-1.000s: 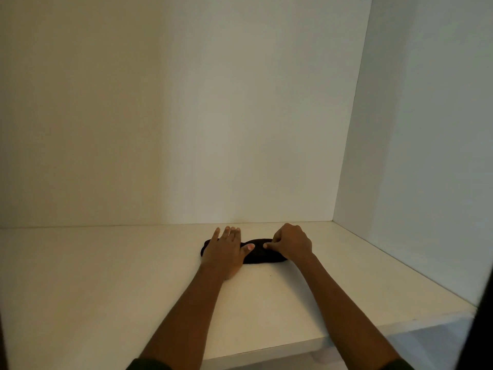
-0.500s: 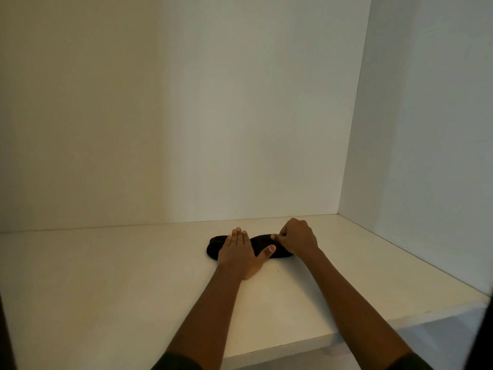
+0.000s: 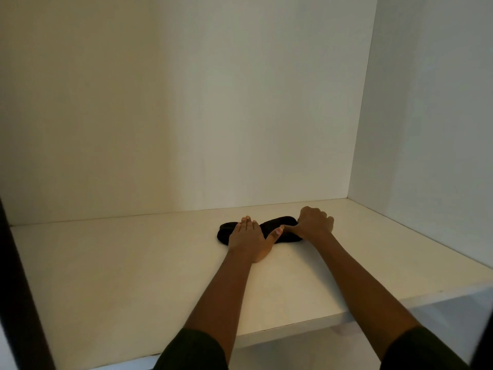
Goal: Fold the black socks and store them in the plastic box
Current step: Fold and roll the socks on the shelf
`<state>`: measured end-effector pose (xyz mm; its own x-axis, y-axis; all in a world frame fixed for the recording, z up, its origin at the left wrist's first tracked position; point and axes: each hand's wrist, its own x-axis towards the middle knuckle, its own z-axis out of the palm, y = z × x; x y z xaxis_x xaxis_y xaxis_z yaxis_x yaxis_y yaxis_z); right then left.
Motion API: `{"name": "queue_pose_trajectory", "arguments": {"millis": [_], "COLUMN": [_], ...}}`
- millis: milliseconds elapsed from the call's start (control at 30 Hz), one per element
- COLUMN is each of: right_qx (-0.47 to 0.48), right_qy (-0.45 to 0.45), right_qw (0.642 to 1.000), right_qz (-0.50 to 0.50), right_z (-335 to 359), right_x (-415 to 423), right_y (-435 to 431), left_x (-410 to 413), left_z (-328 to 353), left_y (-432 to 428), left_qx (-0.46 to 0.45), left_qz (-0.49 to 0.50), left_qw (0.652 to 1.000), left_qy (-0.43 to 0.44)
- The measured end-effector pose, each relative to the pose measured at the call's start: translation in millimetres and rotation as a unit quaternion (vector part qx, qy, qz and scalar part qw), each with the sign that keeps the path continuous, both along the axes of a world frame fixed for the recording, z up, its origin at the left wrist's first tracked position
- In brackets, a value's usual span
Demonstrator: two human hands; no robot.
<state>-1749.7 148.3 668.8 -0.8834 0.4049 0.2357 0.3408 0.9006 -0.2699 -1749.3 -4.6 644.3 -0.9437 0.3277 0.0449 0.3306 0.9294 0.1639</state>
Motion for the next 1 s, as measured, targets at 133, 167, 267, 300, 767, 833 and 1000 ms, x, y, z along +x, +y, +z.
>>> {"name": "queue_pose_trajectory", "arguments": {"millis": [133,167,267,300,767,833,1000], "right_qx": [-0.130,-0.144,-0.178,-0.197,-0.055,-0.007,0.122], "right_qy": [0.069,0.090,0.176,0.204,0.216,0.206,0.171], "right_qw": [0.987,0.982,0.960,0.950,0.956,0.962,0.963], "right_qz": [0.069,0.088,0.125,0.132,0.190,0.180,0.169], "right_z": [0,-1,2,5,34,32,24], "right_x": [-1,-2,-4,-5,-10,-11,-6], "right_y": [-5,-6,-10,-12,-66,-67,-63], "left_x": [2,2,4,4,15,13,10], "left_z": [1,2,3,4,9,9,22], "left_y": [-1,-1,-3,-3,-5,-7,-24], "left_qx": [0.005,0.006,0.012,0.014,0.060,0.076,0.171], "left_qz": [0.001,0.001,0.004,0.005,-0.023,-0.028,0.002], "left_qw": [1.000,1.000,1.000,1.000,0.998,0.996,0.984], "left_qy": [-0.001,-0.001,0.003,0.004,0.024,0.025,0.058]}}
